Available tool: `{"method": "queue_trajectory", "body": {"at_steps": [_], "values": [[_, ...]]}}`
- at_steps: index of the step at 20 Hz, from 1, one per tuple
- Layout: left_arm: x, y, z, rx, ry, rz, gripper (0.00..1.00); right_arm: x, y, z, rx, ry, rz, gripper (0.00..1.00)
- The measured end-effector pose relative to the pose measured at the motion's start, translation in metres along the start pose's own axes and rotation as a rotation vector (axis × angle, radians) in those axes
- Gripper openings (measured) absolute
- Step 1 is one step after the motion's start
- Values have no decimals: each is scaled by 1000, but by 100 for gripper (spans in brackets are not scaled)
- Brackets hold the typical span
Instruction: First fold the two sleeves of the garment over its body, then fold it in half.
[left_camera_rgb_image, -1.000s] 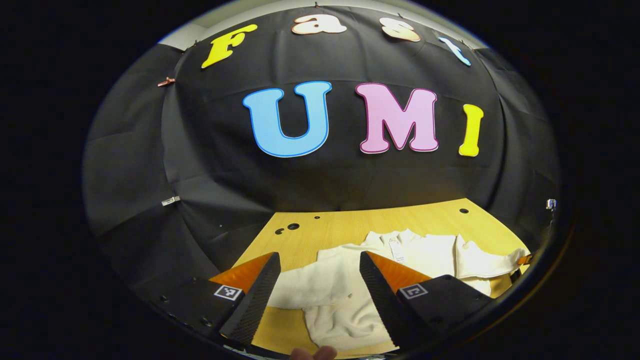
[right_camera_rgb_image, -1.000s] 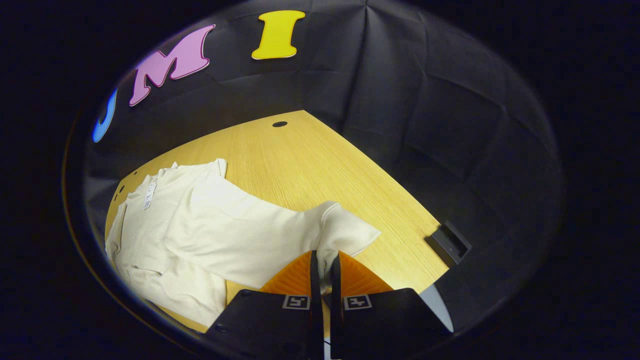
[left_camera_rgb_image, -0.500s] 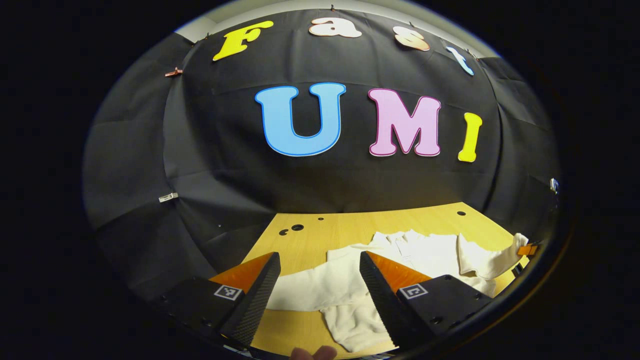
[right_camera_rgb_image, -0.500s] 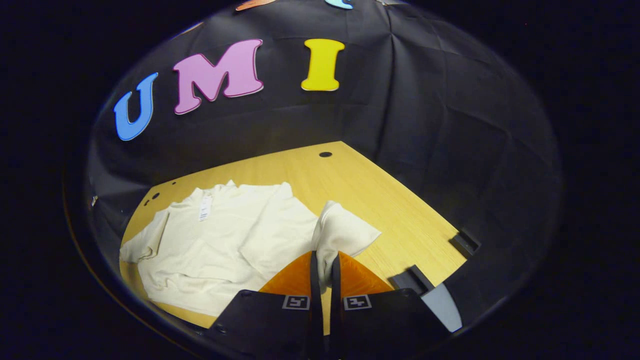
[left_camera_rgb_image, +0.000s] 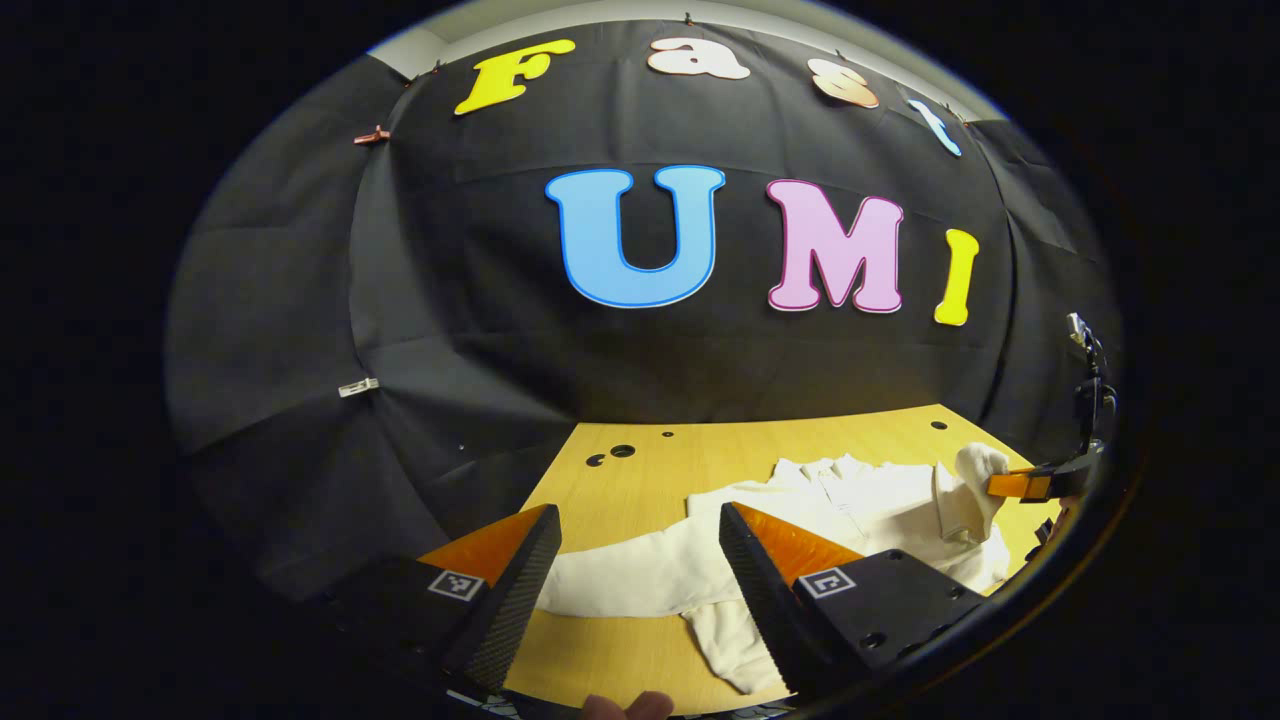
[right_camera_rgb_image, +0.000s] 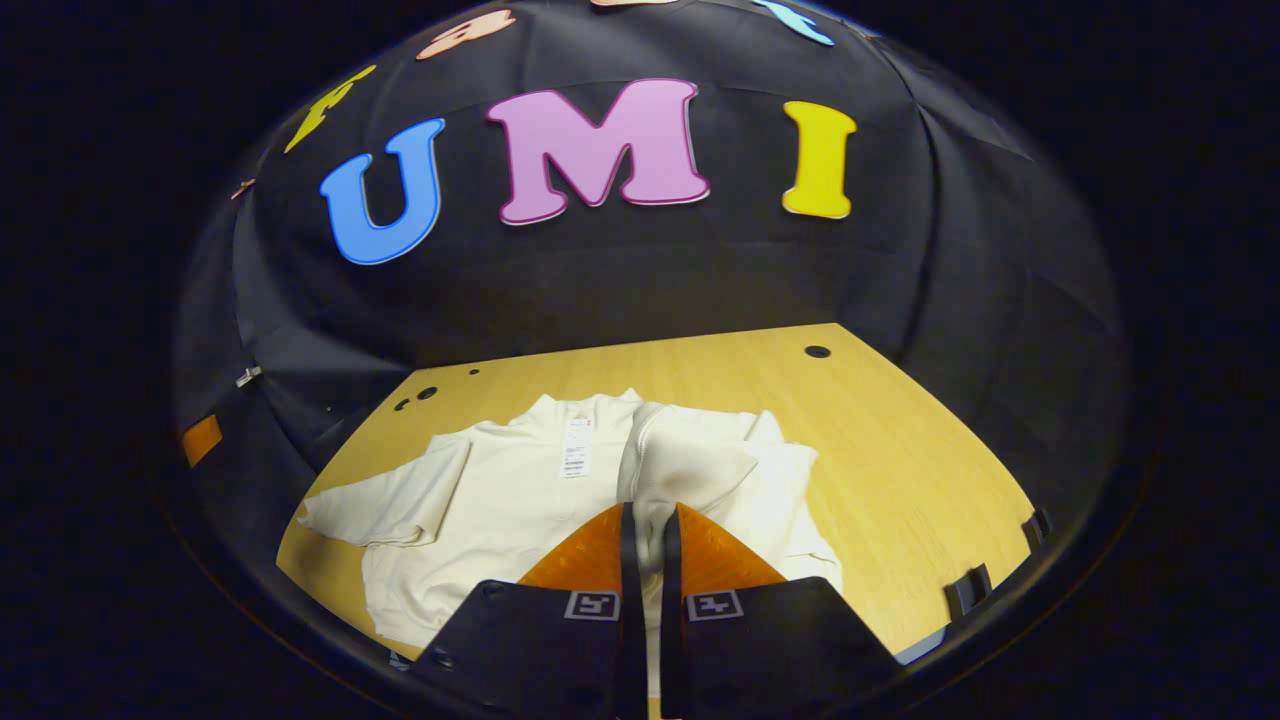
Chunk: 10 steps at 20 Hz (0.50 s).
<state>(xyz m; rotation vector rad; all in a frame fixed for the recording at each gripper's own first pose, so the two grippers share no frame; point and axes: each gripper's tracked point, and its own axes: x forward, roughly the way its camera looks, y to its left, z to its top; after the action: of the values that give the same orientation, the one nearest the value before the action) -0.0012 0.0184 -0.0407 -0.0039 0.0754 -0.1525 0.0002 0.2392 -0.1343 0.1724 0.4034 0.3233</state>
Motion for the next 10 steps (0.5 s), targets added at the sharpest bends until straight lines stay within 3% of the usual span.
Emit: {"method": "queue_trajectory", "body": {"at_steps": [5, 10], "values": [[3, 27, -12, -23, 18, 35, 98, 28, 64, -22, -52, 66, 96, 9], [9, 50, -41, -49, 74, 68, 98, 58, 100, -65, -113, 177, 143, 10]]}}
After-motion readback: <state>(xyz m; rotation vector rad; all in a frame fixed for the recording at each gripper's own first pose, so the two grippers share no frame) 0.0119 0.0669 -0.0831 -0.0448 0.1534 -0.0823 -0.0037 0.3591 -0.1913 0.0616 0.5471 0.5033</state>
